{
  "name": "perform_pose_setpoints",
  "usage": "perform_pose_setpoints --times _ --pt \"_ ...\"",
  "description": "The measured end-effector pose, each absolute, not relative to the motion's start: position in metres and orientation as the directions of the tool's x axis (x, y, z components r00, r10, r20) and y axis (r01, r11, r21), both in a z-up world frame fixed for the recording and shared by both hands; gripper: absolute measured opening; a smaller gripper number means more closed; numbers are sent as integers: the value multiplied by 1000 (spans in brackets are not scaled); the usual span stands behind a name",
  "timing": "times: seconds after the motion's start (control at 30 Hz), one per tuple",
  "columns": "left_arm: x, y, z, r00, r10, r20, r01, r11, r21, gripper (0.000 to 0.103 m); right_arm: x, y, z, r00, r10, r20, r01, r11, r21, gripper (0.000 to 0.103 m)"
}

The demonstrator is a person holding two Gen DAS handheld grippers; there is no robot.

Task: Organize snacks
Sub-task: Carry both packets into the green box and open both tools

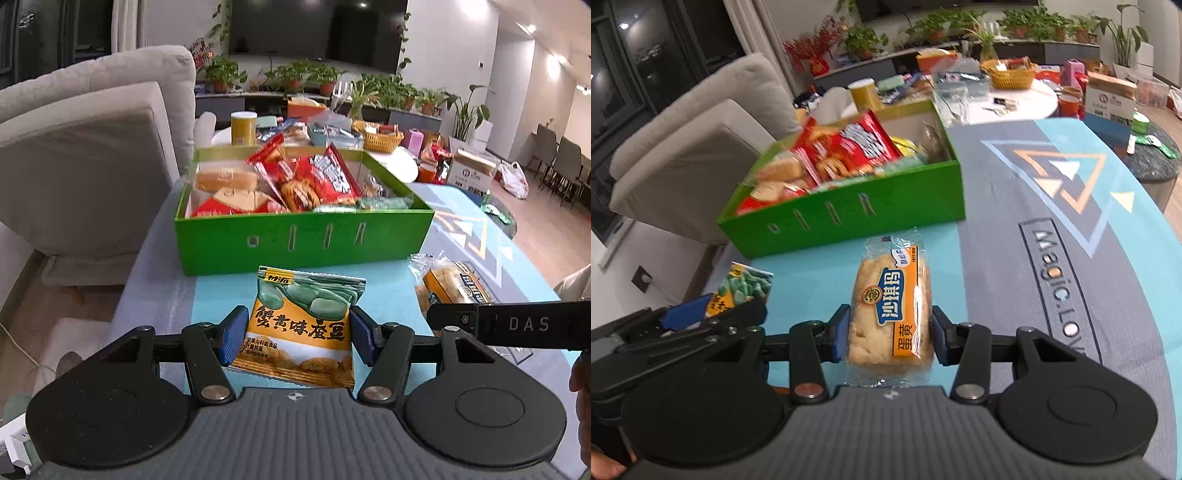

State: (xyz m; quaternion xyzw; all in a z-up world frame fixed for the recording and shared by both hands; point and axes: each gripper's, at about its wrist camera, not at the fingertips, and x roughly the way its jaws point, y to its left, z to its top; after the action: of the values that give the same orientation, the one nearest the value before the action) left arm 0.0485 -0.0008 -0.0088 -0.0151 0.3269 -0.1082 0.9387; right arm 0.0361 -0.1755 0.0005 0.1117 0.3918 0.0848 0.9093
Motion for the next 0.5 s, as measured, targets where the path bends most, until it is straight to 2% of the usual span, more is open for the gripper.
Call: perform_pose_setpoints --times 0.5 --pt "66 6 24 803 -218 -555 186 976 -114 56 61 -172 32 728 290 -622 -118 946 302 63"
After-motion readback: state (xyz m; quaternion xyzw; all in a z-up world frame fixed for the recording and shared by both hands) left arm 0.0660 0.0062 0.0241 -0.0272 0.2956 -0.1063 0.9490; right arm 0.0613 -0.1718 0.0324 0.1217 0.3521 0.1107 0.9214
